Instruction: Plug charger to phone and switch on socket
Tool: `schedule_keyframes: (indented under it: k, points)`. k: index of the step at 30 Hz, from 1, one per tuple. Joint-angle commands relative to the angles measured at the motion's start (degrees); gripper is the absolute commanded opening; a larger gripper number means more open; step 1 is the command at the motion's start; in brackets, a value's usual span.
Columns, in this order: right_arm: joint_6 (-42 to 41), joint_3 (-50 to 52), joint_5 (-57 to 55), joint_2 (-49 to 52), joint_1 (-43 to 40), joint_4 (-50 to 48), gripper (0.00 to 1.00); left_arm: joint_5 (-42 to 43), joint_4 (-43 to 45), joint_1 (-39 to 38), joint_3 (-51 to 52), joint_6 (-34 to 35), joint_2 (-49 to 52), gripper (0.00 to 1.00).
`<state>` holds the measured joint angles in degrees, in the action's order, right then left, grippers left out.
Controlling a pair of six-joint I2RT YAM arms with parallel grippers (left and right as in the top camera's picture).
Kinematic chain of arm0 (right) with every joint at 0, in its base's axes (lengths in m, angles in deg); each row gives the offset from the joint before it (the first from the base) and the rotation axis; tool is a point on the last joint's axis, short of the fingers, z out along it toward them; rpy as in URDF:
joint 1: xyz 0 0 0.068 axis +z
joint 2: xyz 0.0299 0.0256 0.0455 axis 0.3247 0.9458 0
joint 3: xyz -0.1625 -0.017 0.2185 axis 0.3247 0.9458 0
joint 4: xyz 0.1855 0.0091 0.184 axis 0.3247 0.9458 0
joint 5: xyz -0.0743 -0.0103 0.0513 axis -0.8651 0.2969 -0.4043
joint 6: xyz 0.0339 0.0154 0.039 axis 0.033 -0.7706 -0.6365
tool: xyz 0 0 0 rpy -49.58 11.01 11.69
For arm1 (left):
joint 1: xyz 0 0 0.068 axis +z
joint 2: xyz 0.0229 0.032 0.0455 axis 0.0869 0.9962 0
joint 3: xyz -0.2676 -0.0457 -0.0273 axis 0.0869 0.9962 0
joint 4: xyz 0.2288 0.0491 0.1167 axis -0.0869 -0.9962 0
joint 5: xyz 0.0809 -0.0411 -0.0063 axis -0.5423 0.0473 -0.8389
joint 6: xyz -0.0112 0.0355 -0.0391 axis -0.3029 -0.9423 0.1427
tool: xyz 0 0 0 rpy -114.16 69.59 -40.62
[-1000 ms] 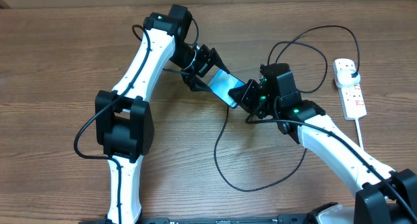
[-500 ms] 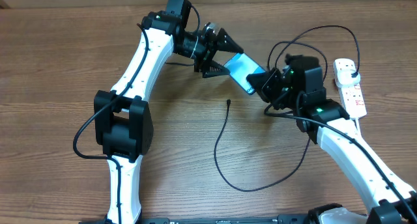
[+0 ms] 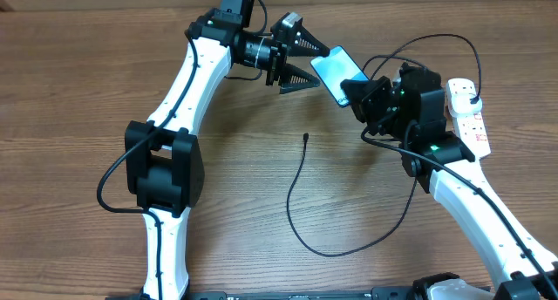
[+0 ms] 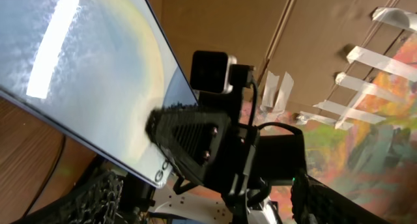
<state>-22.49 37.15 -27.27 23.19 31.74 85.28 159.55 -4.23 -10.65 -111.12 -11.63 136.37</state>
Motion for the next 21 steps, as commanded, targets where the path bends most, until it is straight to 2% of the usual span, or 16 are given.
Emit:
schedule_keyframes:
  k: [1, 6, 11, 13, 16, 21]
  points:
    - [2.58, -1.66, -0.81, -5.18, -1.51, 0.35, 0.04, 2.23, -0.17, 2.91, -1.2, -1.68, -2.58, 0.91]
    - [2.95, -1.66, -2.1, -9.03, -1.79, 2.27, 0.04, 1.49, -3.61, 5.22, -1.2, -7.48, -7.02, 0.96]
    - [2.21, -1.66, -1.84, -10.6, -1.42, 2.01, 0.04, 1.29, -15.98, 6.62, -1.18, -19.61, -10.1, 0.96]
    - [1.29, -1.66, -2.08, -10.58, -0.55, 1.14, 0.04, 1.27, -24.63, 6.29, -1.18, -28.76, -10.23, 0.96]
    - [0.2, -1.68, -3.28, -10.58, 0.63, -1.62, 0.04, 1.38, -31.78, 5.46, -1.18, -36.79, -10.23, 0.96]
    - [-4.83, -1.97, -11.5, -10.58, 4.68, -4.15, 0.04, 5.38, -31.12, 5.53, -1.18, -37.79, -10.23, 0.95]
